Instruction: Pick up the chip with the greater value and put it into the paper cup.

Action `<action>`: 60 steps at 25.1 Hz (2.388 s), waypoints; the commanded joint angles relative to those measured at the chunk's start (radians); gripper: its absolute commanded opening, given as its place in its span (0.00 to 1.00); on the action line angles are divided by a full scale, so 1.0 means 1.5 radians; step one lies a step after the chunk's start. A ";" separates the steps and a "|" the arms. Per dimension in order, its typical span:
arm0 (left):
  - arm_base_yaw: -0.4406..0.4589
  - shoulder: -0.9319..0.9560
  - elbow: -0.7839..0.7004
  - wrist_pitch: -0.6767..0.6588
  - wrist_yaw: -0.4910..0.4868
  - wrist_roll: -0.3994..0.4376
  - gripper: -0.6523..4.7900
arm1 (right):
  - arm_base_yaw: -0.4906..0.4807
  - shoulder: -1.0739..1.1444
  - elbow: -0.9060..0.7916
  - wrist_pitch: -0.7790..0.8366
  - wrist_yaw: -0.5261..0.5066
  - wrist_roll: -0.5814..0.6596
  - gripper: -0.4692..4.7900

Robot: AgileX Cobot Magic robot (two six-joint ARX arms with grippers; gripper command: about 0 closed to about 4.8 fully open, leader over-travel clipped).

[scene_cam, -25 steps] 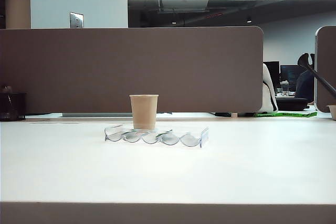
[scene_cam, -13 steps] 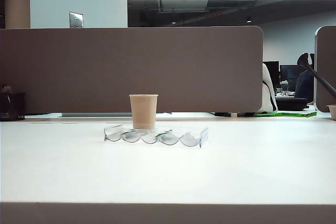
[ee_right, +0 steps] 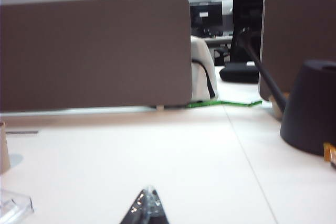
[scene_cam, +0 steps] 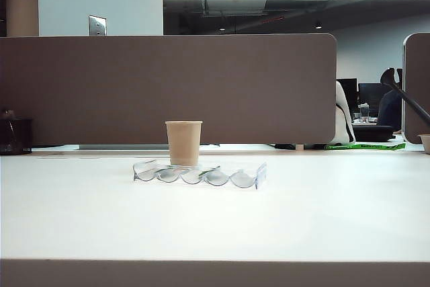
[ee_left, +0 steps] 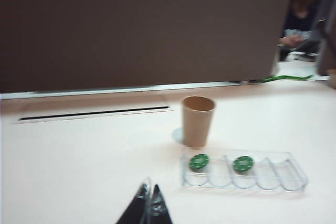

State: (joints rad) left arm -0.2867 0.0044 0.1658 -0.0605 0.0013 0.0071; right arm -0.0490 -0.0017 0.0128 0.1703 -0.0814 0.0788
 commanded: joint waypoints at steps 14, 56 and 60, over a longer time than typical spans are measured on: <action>0.000 0.001 -0.106 0.126 0.061 0.053 0.11 | -0.001 0.000 -0.005 0.004 0.006 0.003 0.09; 0.224 0.001 -0.106 0.131 0.013 0.025 0.11 | -0.002 0.000 -0.005 -0.011 0.058 -0.052 0.09; 0.224 0.001 -0.106 0.131 0.014 0.025 0.11 | -0.001 0.000 -0.005 -0.011 0.007 -0.052 0.09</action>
State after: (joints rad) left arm 0.0498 0.0044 0.0040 0.1200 0.0227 0.0479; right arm -0.0505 -0.0013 0.0074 0.1410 -0.0349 -0.0002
